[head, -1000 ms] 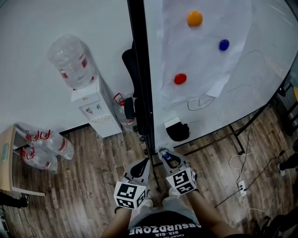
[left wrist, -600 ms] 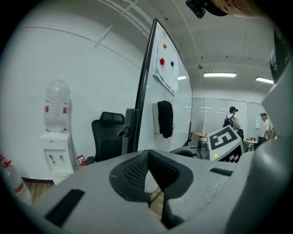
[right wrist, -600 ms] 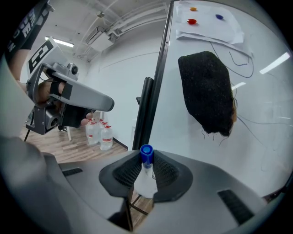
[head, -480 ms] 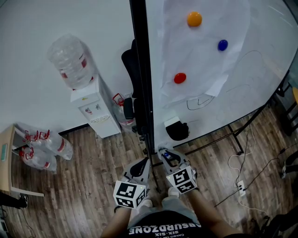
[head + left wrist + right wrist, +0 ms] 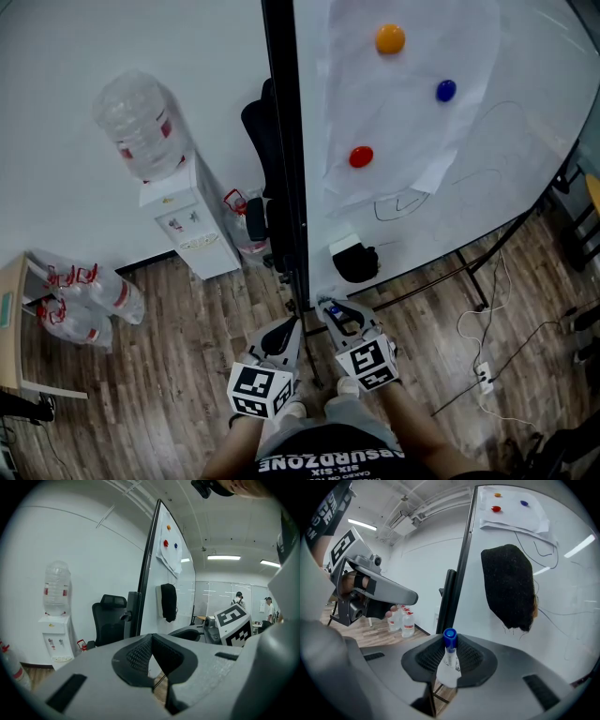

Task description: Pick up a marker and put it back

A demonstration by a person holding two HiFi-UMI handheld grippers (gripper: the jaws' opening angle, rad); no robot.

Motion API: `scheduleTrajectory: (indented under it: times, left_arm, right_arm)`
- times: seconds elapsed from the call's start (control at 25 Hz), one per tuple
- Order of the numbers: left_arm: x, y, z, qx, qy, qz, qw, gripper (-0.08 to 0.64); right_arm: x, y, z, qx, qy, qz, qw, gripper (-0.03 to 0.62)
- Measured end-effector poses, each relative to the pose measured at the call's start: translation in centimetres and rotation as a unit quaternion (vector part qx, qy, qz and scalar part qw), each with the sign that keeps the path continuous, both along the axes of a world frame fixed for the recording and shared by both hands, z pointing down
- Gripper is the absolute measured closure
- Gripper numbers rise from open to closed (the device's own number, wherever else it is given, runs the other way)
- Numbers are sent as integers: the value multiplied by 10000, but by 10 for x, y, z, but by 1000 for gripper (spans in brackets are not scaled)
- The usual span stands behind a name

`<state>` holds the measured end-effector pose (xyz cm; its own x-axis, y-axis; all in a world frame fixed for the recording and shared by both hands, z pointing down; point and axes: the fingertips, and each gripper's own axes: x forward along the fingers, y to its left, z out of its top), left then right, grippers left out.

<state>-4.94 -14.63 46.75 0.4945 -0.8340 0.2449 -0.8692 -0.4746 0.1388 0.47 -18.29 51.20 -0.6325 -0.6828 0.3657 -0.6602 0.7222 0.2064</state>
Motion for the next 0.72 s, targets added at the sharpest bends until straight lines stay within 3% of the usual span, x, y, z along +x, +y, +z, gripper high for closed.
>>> scheduleTrajectory:
  times: [0.72]
  left_arm:
    - [-7,-1,-4,45,9,24,10000,552]
  right_arm:
    - [2,2,-29,171,-313,131,9993,522]
